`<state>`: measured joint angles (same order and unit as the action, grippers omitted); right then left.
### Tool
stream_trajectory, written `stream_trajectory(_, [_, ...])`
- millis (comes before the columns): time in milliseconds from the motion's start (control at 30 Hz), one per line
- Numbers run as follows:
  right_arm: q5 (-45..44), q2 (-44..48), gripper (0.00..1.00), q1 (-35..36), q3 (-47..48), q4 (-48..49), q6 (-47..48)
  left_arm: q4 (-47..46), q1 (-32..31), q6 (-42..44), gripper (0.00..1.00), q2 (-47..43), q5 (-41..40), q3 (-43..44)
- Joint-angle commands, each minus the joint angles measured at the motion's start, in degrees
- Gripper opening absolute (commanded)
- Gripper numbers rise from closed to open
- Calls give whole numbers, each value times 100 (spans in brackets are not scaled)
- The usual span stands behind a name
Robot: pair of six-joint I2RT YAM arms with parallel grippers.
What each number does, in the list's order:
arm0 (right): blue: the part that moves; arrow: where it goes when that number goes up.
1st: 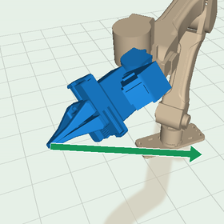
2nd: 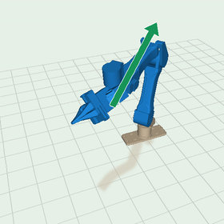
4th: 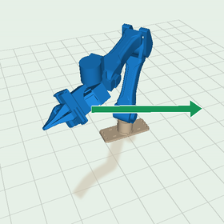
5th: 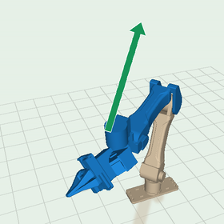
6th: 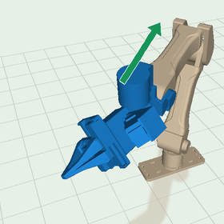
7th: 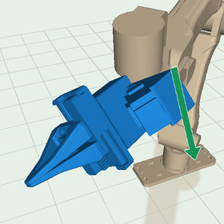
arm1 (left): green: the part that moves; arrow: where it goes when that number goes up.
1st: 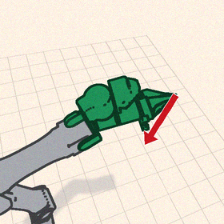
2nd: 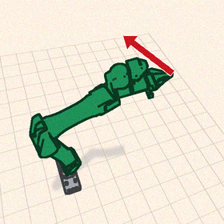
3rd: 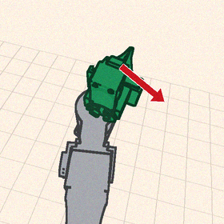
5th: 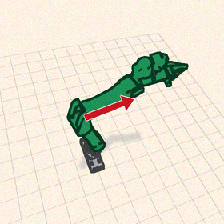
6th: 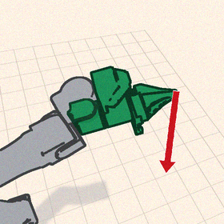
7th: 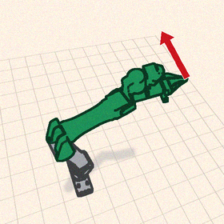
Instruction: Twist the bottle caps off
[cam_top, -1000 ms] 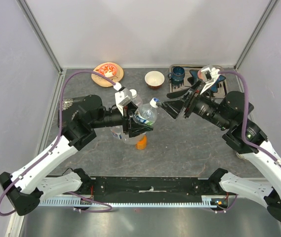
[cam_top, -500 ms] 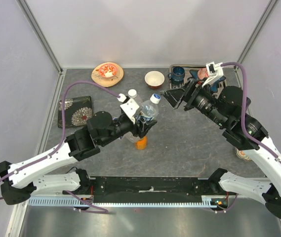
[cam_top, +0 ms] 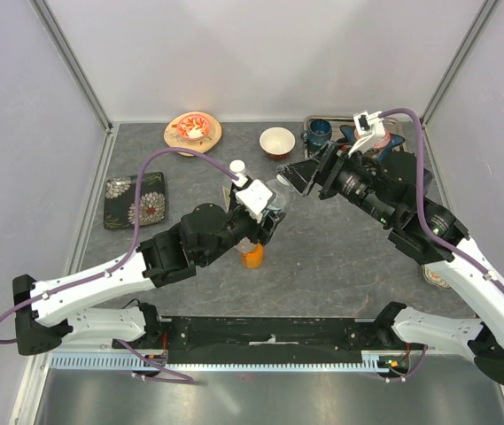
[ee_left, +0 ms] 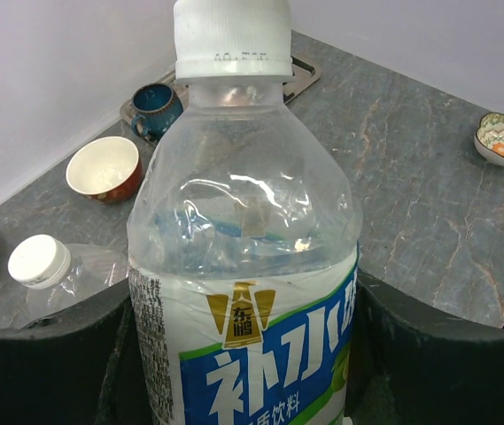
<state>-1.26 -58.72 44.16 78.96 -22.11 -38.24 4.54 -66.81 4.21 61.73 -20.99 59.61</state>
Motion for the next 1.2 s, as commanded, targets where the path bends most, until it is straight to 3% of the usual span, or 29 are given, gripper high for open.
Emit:
stream_trajectory(0, [-94, -52, 76, 49, 23, -39, -113, -348, -52, 221, 10, -118, -230, 252])
stream_trajectory(700, [-103, -263, 46, 119, -144, 66, -140, -418, -104, 230, 10, -250, -256, 59])
stream_trajectory(800, [-103, -254, 36, 128, -170, 101, -140, -418, -105, 230, 10, -258, -265, 33])
stream_trajectory(900, [-138, -228, 16, 128, -232, 128, -114, -436, -105, 221, 10, -302, -274, -2])
stream_trajectory(933, [-94, -219, 0, 128, -258, 137, -53, -436, -105, 221, 10, -329, -230, -37])
stream_trajectory(1000, [-7, -193, 0, 128, -302, 224, 44, -427, -96, 212, 10, -442, -81, -90])
stream_trajectory(1167, [265, -26, 0, 128, -408, 365, 640, -525, -87, 116, 11, -698, 1236, -196])
